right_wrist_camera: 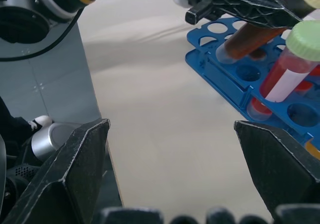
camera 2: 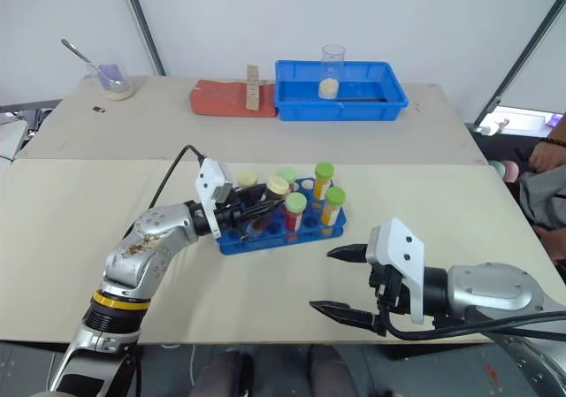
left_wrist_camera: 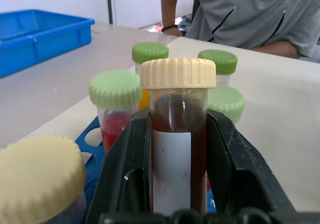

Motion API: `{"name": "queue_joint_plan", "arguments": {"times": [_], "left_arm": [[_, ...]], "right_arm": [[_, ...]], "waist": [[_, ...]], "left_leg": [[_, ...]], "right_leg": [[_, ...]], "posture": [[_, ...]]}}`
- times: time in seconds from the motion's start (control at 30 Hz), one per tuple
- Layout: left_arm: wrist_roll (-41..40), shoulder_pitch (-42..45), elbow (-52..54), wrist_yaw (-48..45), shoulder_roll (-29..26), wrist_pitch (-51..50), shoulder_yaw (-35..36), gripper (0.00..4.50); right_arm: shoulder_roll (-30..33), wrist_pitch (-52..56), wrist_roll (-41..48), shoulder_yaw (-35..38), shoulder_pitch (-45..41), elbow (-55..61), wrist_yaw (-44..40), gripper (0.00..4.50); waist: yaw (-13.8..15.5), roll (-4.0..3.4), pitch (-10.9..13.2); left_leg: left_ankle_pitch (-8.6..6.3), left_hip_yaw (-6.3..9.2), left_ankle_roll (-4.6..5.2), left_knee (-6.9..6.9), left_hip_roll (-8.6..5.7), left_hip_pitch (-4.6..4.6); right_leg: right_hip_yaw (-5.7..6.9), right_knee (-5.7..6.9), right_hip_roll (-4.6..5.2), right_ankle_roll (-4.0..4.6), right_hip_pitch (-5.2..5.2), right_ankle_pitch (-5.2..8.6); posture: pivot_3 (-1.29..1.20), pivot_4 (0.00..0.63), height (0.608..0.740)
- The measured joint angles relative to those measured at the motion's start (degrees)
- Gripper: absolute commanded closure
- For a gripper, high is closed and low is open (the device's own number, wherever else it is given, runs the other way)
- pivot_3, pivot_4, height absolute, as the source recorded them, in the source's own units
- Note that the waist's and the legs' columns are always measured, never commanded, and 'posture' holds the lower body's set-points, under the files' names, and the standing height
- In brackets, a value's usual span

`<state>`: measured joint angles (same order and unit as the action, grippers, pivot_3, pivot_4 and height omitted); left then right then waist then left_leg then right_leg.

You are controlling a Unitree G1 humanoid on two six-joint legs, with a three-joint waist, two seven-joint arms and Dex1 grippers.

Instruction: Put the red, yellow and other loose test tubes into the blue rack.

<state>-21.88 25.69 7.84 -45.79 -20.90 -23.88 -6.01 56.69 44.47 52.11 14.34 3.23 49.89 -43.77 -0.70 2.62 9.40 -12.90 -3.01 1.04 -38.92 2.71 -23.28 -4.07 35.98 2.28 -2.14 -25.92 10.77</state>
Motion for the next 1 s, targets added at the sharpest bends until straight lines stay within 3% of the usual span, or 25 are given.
{"name": "queue_joint_plan", "arguments": {"times": [1.0], "left_arm": [[6.03, -12.97, 0.80, 9.91, 7.84, 21.50, 0.76, 3.51]], "right_arm": [[-1.92, -0.01, -1.77, -0.63, -4.81, -2.33, 7.99, 0.07]], "waist": [[-0.20, 0.00, -0.02]], "left_leg": [[-0.01, 0.01, -0.01, 0.06, 0.03, 0.47]], "right_leg": [[0.03, -0.22, 0.01, 0.29, 0.66, 0.19]], "posture": [[0.00, 0.150, 0.740]]}}
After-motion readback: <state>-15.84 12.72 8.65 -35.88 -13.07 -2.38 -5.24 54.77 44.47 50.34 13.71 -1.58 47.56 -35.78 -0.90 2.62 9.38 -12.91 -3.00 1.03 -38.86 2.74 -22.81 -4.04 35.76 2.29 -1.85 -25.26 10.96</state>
